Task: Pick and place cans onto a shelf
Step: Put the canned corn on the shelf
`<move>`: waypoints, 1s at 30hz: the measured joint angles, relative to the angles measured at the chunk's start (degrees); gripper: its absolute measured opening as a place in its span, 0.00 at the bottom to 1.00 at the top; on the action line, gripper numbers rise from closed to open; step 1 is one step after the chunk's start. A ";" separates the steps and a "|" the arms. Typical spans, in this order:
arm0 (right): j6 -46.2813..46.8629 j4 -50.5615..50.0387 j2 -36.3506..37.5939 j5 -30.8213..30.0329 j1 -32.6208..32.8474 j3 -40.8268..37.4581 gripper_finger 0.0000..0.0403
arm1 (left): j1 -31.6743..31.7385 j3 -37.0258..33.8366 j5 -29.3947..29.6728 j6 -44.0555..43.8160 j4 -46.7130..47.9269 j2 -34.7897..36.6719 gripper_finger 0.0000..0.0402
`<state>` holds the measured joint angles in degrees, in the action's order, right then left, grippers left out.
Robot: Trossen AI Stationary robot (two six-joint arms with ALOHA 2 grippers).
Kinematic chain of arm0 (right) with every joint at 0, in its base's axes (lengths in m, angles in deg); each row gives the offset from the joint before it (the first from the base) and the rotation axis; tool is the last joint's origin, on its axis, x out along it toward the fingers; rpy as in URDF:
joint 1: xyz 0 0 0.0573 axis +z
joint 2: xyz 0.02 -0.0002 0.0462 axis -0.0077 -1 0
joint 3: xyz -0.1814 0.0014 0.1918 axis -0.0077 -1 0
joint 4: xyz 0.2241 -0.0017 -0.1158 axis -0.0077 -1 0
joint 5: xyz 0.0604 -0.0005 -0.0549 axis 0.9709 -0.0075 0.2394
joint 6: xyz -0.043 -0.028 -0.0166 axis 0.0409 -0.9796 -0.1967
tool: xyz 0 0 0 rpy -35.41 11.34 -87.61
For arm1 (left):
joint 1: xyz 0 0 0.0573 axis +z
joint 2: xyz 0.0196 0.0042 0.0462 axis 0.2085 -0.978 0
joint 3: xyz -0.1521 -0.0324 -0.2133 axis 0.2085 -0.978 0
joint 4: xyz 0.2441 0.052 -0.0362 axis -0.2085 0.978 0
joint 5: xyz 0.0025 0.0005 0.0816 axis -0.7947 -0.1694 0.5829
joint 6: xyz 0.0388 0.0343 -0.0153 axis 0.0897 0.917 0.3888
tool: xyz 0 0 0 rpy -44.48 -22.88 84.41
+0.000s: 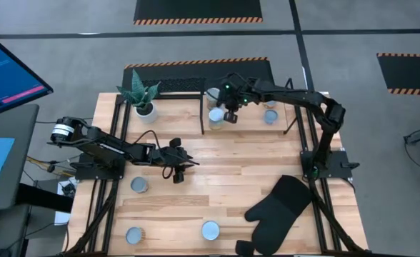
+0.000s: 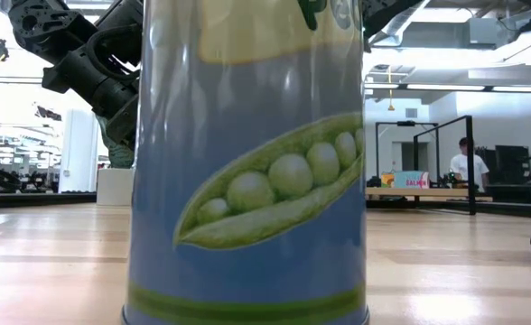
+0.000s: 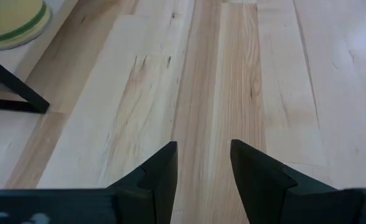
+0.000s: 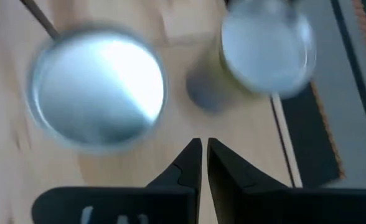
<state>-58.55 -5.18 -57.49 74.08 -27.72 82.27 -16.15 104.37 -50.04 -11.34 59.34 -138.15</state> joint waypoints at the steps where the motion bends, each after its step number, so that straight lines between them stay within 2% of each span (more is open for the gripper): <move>1: 0.68 -1.62 0.00 -0.54 0.00 0.00 0.13 | -0.01 0.00 -0.01 0.06 0.00 0.00 0.35; 8: 3.70 -9.74 0.00 0.14 1.05 0.00 0.13 | -0.01 0.00 0.00 0.13 0.00 0.00 0.35; 11: 3.72 -10.47 -0.06 3.20 2.20 0.00 0.13 | 0.00 0.00 0.00 0.17 0.00 0.00 0.35; 13: 3.68 -10.13 -0.17 4.93 3.00 0.00 0.13 | 0.00 0.00 0.00 0.36 0.01 0.00 0.35; 19: 3.20 -6.22 -0.20 5.09 4.96 0.00 0.10 | -0.02 0.00 0.00 0.37 0.02 0.00 0.35; 30: 2.84 -2.22 -0.22 5.12 4.85 -0.02 0.06 | -0.02 0.00 0.00 0.37 0.02 0.00 0.35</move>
<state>-55.72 -7.40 -57.71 79.20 -22.87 82.25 -16.17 104.37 -50.04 -10.97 59.36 -138.15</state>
